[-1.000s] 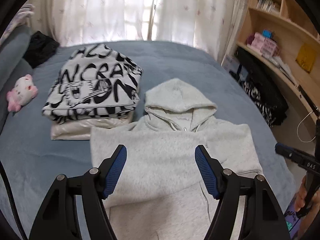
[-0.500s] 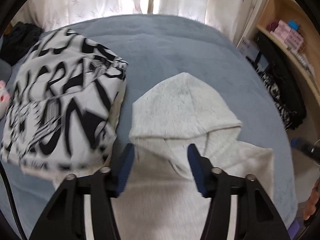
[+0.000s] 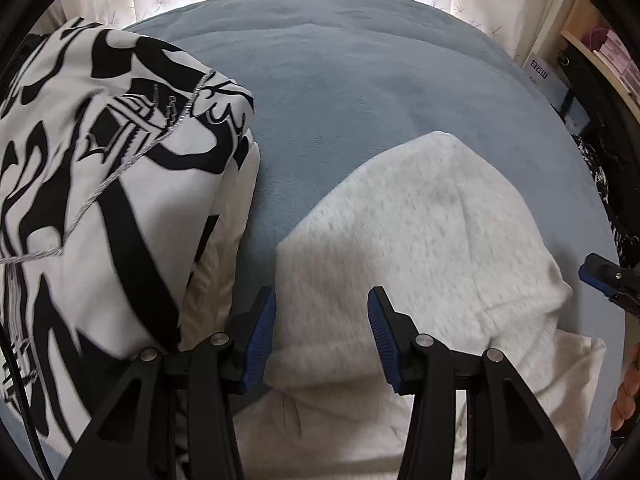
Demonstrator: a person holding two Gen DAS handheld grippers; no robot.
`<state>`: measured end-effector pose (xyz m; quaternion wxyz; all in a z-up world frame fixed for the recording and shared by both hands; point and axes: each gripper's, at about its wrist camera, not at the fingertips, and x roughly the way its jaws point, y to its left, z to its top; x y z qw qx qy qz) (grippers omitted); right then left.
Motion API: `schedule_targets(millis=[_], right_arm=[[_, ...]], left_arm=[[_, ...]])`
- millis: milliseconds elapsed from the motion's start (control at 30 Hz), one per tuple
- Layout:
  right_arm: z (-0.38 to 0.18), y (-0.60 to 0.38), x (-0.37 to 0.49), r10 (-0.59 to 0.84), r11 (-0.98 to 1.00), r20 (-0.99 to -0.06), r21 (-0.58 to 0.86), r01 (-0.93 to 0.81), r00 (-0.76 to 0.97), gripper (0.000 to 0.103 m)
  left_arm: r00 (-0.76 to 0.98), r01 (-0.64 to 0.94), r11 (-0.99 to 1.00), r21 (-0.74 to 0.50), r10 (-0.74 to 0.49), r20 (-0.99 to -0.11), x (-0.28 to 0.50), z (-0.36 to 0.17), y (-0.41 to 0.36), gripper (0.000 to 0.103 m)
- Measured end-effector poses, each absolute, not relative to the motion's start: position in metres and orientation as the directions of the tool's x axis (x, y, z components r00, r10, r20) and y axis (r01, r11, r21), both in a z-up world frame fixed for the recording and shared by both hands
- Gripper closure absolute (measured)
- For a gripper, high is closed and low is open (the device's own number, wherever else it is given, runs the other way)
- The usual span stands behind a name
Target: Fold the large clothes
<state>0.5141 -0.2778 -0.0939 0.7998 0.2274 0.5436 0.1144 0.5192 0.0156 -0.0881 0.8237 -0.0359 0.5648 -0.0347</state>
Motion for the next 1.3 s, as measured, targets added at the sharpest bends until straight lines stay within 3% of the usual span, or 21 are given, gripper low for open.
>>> schedule_targets(millis=[267,367,500,667,833,867,933,967,1000,1033,1067,1167,1300], right_arm=[[-0.124,-0.276,0.539,0.446,0.867,-0.827,0.495,0.066,0.342,0.053],[-0.133,-0.275,0.551,0.448,0.869,-0.833,0.491,0.063,0.326,0.053],[-0.142,-0.272,0.567,0.463,0.864,-0.830,0.501,0.052,0.311,0.053],[-0.152,-0.265,0.584,0.472,0.866,-0.833,0.500,0.028,0.289,0.047],[-0.159,-0.258,0.591,0.481,0.859,-0.824,0.511,0.024,0.299,0.046],[-0.159,-0.257,0.592,0.487,0.855,-0.818,0.518,0.026,0.307,0.046],[-0.157,-0.254,0.592,0.500,0.846,-0.803,0.533,0.014,0.325,0.046],[-0.155,-0.251,0.592,0.497,0.850,-0.802,0.527,0.001,0.331,0.051],[-0.152,-0.246,0.591,0.485,0.861,-0.806,0.509,-0.022,0.340,0.059],[-0.148,-0.240,0.589,0.466,0.876,-0.815,0.479,-0.052,0.345,0.078],[-0.144,-0.237,0.587,0.452,0.887,-0.819,0.456,-0.075,0.354,0.083],[-0.122,-0.229,0.572,0.425,0.904,-0.804,0.398,-0.156,0.415,0.087],[-0.084,-0.224,0.537,0.421,0.906,-0.753,0.318,-0.279,0.506,0.090]], left_arm=[[0.337,0.016,0.998,-0.063,-0.065,-0.939,0.536,-0.120,0.005,0.056],[0.335,0.007,0.999,-0.048,-0.047,-0.941,0.541,-0.132,0.003,0.042],[0.332,0.025,1.000,-0.011,-0.018,-0.943,0.546,-0.144,-0.011,0.015],[0.340,0.016,1.000,-0.014,-0.019,-0.940,0.552,-0.155,-0.016,0.002],[0.350,0.000,0.999,-0.038,-0.036,-0.936,0.556,-0.160,-0.017,0.001],[0.351,-0.004,0.999,-0.045,-0.041,-0.935,0.556,-0.160,-0.016,0.003],[0.362,0.007,0.997,-0.081,-0.078,-0.929,0.557,-0.156,-0.017,0.025],[0.369,0.022,0.994,-0.104,-0.104,-0.923,0.556,-0.153,-0.021,0.042],[0.377,0.027,0.994,-0.103,-0.105,-0.920,0.555,-0.150,-0.024,0.055],[0.388,0.029,0.995,-0.093,-0.097,-0.916,0.553,-0.146,-0.027,0.062],[0.394,0.032,0.995,-0.089,-0.095,-0.914,0.552,-0.144,-0.028,0.074],[0.422,0.038,0.996,-0.075,-0.084,-0.903,0.544,-0.131,-0.034,0.081],[0.524,0.047,0.995,-0.091,-0.102,-0.845,0.513,-0.103,-0.030,0.083]])
